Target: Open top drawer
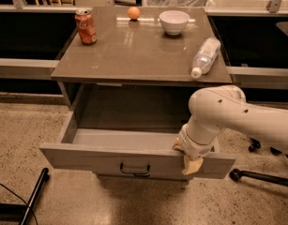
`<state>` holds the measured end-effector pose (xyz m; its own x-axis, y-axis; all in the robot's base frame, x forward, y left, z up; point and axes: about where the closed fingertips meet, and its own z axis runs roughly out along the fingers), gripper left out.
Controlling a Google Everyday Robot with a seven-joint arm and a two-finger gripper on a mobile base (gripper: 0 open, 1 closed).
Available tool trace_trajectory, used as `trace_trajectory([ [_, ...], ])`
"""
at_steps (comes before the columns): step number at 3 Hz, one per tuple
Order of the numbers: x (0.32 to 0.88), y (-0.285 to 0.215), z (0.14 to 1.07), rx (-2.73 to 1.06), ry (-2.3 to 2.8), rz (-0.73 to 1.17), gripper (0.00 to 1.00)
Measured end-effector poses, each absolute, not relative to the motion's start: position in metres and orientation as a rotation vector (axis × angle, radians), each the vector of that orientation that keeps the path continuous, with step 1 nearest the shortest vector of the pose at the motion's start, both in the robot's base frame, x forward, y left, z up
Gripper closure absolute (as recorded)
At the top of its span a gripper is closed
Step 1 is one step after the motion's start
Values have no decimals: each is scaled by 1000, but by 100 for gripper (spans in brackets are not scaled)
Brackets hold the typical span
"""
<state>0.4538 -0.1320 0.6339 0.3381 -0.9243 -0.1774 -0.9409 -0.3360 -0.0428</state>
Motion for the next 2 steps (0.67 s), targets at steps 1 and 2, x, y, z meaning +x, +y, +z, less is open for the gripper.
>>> trace_trajectory([
  [1, 453, -130, 637, -2468, 1705, 181, 34],
  [2, 453, -130, 637, -2468, 1705, 181, 11],
])
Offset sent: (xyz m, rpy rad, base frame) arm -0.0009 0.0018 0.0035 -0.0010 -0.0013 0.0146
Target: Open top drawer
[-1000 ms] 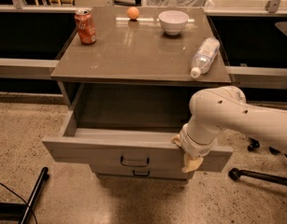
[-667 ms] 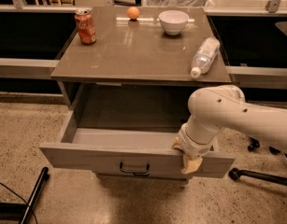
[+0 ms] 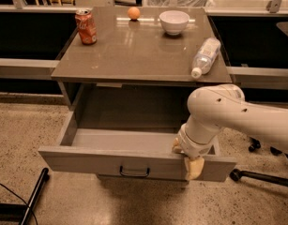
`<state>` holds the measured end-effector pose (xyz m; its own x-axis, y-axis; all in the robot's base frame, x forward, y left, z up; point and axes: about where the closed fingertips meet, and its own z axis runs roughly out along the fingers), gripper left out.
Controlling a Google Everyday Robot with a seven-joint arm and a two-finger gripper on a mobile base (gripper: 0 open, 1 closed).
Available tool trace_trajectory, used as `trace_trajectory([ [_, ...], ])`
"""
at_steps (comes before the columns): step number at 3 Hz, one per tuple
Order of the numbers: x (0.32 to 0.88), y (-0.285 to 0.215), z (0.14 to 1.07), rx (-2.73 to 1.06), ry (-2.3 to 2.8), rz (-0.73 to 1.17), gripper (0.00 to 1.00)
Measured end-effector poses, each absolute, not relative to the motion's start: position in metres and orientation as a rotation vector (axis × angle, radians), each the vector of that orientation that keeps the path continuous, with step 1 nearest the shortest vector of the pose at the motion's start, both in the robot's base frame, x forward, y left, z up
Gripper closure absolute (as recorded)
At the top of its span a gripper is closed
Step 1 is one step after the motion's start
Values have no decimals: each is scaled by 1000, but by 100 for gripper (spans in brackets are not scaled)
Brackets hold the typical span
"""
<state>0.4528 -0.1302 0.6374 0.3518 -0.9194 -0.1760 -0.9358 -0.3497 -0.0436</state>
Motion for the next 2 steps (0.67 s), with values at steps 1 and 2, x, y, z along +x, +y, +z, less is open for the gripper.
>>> trace_trajectory([
  [1, 453, -130, 637, -2468, 1705, 181, 0],
  [2, 453, -130, 638, -2467, 1705, 181, 0],
])
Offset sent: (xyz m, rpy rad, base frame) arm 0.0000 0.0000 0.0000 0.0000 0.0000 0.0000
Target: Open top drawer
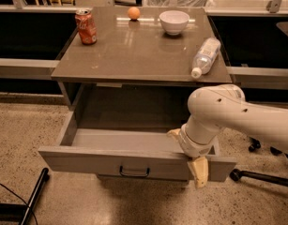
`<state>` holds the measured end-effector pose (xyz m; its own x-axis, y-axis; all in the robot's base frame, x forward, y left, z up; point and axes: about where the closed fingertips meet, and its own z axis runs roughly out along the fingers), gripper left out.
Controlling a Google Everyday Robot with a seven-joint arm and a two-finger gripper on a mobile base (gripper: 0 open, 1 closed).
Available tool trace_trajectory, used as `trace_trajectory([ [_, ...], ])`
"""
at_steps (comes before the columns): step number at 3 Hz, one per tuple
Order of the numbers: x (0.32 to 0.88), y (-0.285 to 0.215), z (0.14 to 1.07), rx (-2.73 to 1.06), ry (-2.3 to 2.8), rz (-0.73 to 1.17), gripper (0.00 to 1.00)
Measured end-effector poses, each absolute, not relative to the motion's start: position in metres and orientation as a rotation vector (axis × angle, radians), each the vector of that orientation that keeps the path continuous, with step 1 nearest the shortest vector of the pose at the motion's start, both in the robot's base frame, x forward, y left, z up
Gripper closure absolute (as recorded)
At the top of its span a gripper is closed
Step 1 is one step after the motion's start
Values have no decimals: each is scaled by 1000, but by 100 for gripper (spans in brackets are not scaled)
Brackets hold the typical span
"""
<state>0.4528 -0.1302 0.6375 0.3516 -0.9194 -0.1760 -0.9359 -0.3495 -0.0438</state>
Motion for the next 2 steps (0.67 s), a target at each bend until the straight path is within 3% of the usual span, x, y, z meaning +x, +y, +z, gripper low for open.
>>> trace_trajectory([
  [2, 448, -112, 717, -2334, 1765, 91, 0],
])
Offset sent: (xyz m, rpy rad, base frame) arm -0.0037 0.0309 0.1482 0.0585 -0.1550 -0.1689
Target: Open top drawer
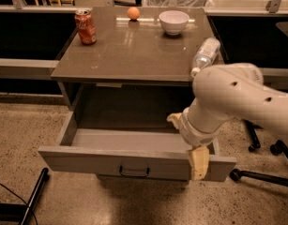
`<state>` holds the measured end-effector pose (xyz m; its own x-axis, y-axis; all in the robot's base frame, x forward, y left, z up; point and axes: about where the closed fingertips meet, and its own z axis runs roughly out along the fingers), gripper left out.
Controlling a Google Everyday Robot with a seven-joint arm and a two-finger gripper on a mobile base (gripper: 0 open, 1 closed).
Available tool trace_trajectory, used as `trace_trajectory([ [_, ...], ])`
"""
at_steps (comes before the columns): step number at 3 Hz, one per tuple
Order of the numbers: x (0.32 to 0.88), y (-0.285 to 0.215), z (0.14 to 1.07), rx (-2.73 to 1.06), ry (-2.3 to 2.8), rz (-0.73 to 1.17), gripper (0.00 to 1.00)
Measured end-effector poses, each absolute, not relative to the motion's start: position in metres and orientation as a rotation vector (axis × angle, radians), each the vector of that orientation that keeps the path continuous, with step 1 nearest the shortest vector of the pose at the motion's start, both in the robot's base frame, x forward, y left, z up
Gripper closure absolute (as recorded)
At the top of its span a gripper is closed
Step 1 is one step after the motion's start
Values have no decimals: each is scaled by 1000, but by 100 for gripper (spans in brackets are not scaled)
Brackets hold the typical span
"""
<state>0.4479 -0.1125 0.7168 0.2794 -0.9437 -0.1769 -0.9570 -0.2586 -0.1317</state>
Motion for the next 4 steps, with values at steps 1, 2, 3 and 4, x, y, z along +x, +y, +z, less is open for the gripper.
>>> trace_trajectory([
  [1, 469, -110, 743, -2238, 1796, 60, 0],
  [2, 499, -119, 728, -2158, 1854, 24, 19],
  [3, 516, -136, 709, -2096, 1930, -40, 42],
  [4, 527, -148, 686, -2082, 1992, -72, 66],
])
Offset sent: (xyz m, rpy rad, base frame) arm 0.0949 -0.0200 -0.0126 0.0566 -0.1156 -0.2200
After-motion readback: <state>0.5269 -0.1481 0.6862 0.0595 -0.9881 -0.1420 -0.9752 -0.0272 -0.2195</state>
